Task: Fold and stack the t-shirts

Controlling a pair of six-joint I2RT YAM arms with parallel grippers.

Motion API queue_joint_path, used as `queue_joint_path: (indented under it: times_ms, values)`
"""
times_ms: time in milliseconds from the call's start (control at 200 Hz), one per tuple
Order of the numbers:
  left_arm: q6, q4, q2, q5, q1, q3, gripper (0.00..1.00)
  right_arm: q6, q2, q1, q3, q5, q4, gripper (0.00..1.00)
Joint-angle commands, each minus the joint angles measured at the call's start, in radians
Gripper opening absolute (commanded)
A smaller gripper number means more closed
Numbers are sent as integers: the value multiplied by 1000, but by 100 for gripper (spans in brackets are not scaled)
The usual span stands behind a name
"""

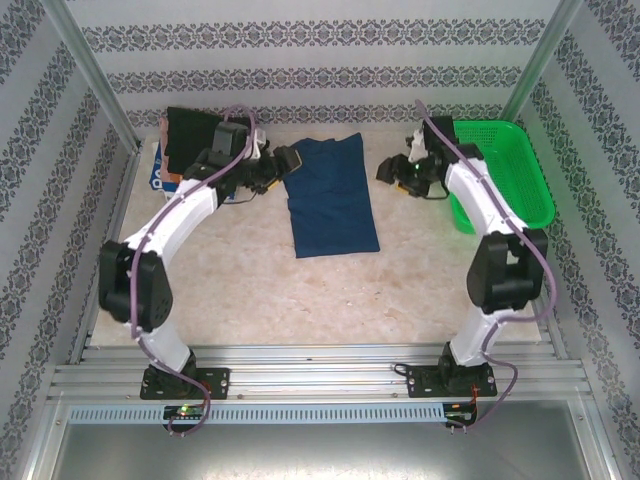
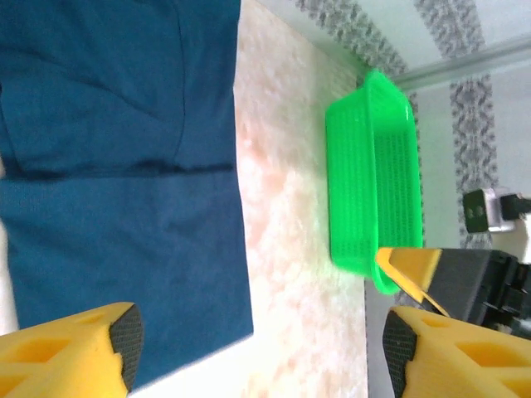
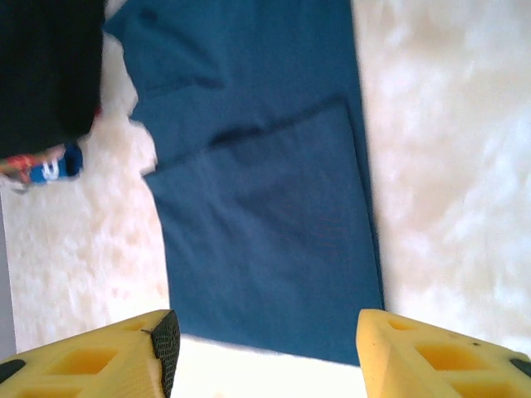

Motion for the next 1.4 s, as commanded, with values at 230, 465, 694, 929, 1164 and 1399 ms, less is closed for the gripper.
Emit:
queue_joint_path:
  times_ms: [230, 465, 694, 929, 1164, 1399]
  values:
    - [-128, 137, 3, -50, -155, -373, 69, 10, 54, 16, -351, -76, 190, 56]
    - [-171, 199, 86, -93, -178, -388, 63, 4, 123, 34, -354, -82, 206, 54]
    - [-194, 167, 131, -103, -187, -382, 57, 13, 150, 39, -351, -78, 217, 52]
    - [-204, 121, 145, -135, -193, -381, 54, 18, 180, 43, -337, -60, 219, 48]
    - [-183, 103, 202, -164, -203, -287, 48, 33, 214, 47, -291, -60, 212, 41]
    - [-161, 82, 232, -163, -203, -242, 21, 49, 211, 78, -294, -78, 211, 22]
